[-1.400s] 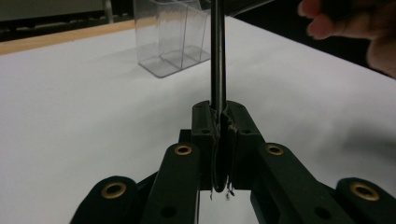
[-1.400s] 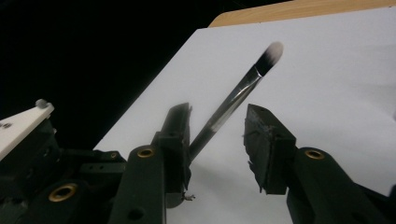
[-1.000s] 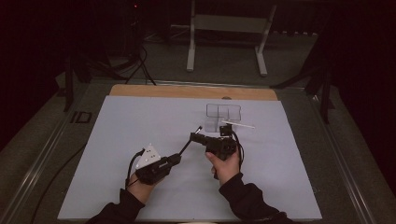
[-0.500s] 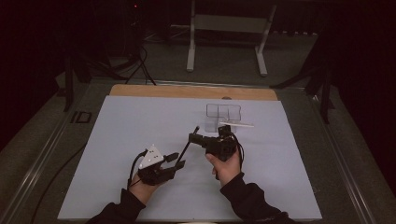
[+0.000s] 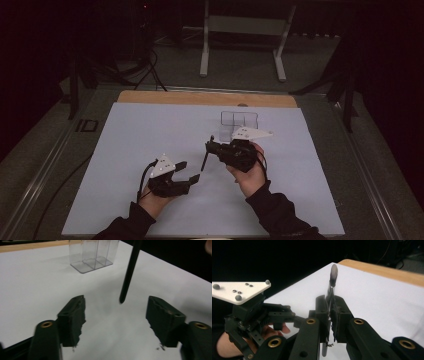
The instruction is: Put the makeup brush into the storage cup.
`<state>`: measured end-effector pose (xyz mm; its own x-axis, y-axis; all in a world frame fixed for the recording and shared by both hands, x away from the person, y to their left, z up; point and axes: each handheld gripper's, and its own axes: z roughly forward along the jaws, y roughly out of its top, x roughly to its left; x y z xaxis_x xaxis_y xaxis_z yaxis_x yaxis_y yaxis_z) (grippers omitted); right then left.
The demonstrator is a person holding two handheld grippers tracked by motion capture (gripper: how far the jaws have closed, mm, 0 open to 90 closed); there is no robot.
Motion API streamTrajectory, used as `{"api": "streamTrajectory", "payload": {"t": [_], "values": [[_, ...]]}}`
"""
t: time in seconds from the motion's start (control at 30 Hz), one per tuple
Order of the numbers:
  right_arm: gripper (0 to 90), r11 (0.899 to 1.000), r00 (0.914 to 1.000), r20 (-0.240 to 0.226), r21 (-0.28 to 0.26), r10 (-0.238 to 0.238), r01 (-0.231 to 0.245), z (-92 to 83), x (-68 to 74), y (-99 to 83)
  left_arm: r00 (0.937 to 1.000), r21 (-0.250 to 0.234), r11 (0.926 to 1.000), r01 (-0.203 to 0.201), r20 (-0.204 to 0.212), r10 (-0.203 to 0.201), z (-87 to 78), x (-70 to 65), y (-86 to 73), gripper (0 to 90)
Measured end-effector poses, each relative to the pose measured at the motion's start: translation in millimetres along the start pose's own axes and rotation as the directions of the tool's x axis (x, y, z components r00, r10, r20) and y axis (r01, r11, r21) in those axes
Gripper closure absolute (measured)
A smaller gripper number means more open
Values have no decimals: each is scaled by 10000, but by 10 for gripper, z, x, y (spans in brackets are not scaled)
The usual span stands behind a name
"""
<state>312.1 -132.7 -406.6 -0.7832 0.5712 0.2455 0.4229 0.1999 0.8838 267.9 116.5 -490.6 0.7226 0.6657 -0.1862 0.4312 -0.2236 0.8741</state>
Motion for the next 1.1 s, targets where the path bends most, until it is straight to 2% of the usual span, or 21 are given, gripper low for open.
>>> {"api": "streamTrajectory", "payload": {"t": [0.2,0.37,0.4,0.5,0.57,0.6,0.63,0.67,0.7,0.73,0.77,0.93,1.03,1.1], "values": [[843,9966,9959,380,-48,-825,828,-171,-49,111,9999,80,10000,1,-101,0,5,-12,5,236],[843,9950,9925,776,-249,-945,966,-330,-134,196,9998,258,9996,90,-178,-86,23,-16,4,163],[844,9927,9879,1083,-363,-1109,1154,-432,-191,256,9998,263,9996,112,-169,-108,22,-8,5,159],[843,9913,9830,1430,-473,-1152,1230,-528,-253,325,9995,121,9997,205,-239,-202,8,1,11,143],[843,9897,9793,1639,-608,-1185,1299,-596,-307,381,9993,10,9994,351,-137,-351,-1,11,13,120],[844,9891,9777,1729,-662,-1188,1319,-626,-336,410,9994,15,9994,340,-55,-340,-1,18,9,100],[843,9883,9760,1824,-728,-1190,1341,-653,-367,436,9994,49,9995,302,140,-303,-2,27,6,40],[843,9883,9760,1824,-728,-1190,1341,-653,-367,436,9994,49,9995,302,140,-303,-2,27,6,27],[844,9880,9738,1976,-816,-1130,1312,-695,-435,497,9996,82,9997,223,170,-224,-3,29,-1,27],[844,9880,9738,1976,-816,-1130,1312,-695,-435,497,9996,82,9997,223,170,-224,-3,29,-1,27],[843,9862,9701,2120,-891,-1182,1396,-719,-501,551,9994,68,9998,188,293,-190,3,24,-8,26],[844,9838,9607,2455,-897,-1292,1552,-698,-613,649,9989,-54,10000,-39,469,41,-10,14,-12,16],[844,9842,9576,2550,-778,-1343,1588,-640,-687,705,9992,-114,9999,-26,406,30,-19,19,-11,16],[843,9824,9519,2701,-750,-1448,1708,-606,-726,724,9994,-100,9999,8,351,-5,-17,29,-18,16]]}}
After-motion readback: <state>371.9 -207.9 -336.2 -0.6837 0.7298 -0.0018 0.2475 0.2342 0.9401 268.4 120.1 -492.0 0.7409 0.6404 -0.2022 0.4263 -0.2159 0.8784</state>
